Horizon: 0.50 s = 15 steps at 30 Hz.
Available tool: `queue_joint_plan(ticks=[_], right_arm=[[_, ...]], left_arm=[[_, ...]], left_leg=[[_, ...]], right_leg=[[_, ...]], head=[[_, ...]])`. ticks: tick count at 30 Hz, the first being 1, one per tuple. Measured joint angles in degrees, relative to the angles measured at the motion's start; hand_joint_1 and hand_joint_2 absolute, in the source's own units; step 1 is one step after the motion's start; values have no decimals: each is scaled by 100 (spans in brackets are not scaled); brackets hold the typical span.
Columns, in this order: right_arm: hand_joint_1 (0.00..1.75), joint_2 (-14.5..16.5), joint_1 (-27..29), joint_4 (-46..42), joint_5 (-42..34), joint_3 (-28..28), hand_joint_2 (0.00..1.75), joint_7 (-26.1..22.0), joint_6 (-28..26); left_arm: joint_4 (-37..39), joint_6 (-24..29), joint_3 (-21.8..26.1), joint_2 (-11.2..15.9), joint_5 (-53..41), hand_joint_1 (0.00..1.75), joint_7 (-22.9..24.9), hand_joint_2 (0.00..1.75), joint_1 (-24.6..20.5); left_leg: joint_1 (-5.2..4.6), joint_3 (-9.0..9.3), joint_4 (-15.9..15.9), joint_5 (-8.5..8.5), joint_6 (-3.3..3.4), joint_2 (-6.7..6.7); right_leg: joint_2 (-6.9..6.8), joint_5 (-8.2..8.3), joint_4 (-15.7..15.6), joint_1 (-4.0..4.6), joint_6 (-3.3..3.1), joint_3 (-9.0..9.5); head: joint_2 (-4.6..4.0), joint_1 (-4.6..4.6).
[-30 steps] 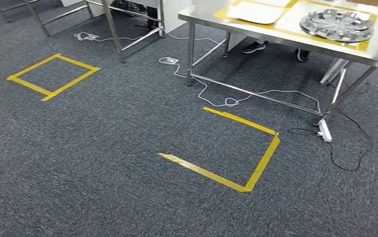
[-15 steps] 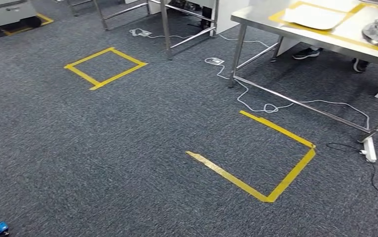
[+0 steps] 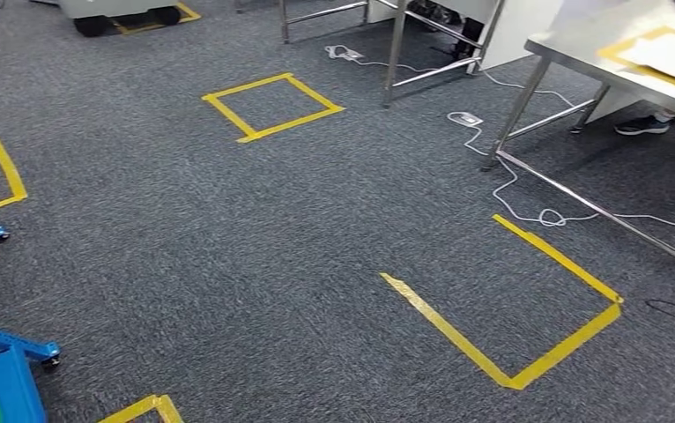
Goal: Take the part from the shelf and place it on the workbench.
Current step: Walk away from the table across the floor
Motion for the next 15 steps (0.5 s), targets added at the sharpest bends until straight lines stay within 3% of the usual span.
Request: queue_joint_plan(ticks=[2,3,4,5,7,9,11,12,13,15], right_arm=[[0,-10,12,32,7,0,0,-8,-11],[0,-15,15,46,11,-1,0,-12,-19],[0,-21,15,58,16,-2,0,-18,-24],[0,-26,12,68,20,-3,0,-22,-29],[0,-38,6,85,27,0,0,-28,-32],[0,-48,5,104,33,4,0,-30,-37],[0,-55,3,119,44,5,0,-44,-46],[0,-58,-2,124,49,5,0,-56,-50],[0,-61,-6,131,52,5,0,-69,-55],[0,-68,-7,154,57,5,0,-94,-69]], left_arm=[[-1,-15,-13,-3,8,0,0,0,-1],[-1,-20,-19,-1,12,0,0,0,3],[-1,-24,-25,1,15,0,0,0,5],[-1,-27,-30,2,15,0,0,0,3],[-3,-30,-36,-1,15,0,-1,0,-8],[-5,-33,-41,-6,16,0,-2,0,-18],[-5,-39,-45,-7,20,0,-2,0,-13],[-5,-41,-47,-7,25,0,-2,0,-7],[-6,-44,-50,-4,29,0,-2,0,-9],[-8,-48,-63,2,44,0,-3,0,-17]], left_leg=[[-5,-25,4,10,17,-151],[-8,-27,6,12,17,-234],[-9,-23,9,14,14,-319],[-9,-14,11,16,10,-405],[-12,-17,22,22,-19,-562],[-6,-65,33,45,-84,-704],[12,-120,27,85,-171,-852],[13,-145,51,71,-204,-836],[5,-198,156,-4,-229,-723],[-13,-461,736,-346,-260,-337]], right_leg=[[139,-289,784,-5,3,-393],[155,-263,917,-5,-4,-478],[168,-116,800,-7,-13,-448],[204,118,469,-11,-28,-315],[500,515,-358,-41,-58,30],[733,610,-750,-59,-81,212],[645,607,-781,-50,-117,244],[564,624,-802,-53,-146,257],[475,640,-828,-57,-180,272],[270,647,-862,-46,-237,301]], head=[[0,2],[0,2],[0,2],[0,2],[0,3],[0,3],[0,2],[0,-2],[0,-14],[0,-42]])
